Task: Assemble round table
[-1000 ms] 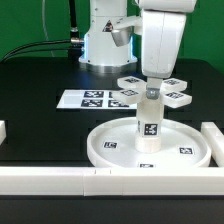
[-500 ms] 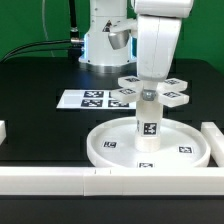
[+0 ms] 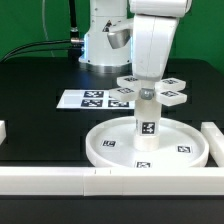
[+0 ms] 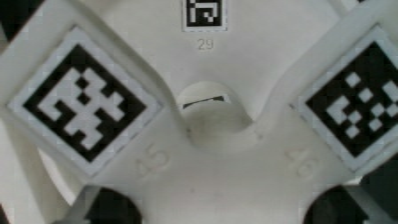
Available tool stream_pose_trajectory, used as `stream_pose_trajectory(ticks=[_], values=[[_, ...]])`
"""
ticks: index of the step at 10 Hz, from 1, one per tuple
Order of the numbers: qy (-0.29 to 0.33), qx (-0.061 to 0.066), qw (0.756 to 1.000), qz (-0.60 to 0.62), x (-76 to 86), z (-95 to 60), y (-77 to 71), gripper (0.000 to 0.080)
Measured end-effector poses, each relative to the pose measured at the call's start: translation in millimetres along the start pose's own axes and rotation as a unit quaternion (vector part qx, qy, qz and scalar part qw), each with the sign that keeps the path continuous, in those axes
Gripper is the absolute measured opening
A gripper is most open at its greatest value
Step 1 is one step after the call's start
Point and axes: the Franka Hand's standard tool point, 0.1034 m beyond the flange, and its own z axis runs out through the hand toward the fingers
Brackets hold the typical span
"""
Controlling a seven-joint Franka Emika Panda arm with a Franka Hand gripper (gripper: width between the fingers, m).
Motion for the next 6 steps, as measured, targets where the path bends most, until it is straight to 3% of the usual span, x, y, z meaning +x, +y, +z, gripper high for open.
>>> stream_pose_trajectory(ticks=[3,6], values=[[0.004,0.004,0.978,0.211,-1.5,-0.2,0.6,0.0442],[0.008,0.008,0.925,0.380,0.2,-0.5,0.1,0.0442]])
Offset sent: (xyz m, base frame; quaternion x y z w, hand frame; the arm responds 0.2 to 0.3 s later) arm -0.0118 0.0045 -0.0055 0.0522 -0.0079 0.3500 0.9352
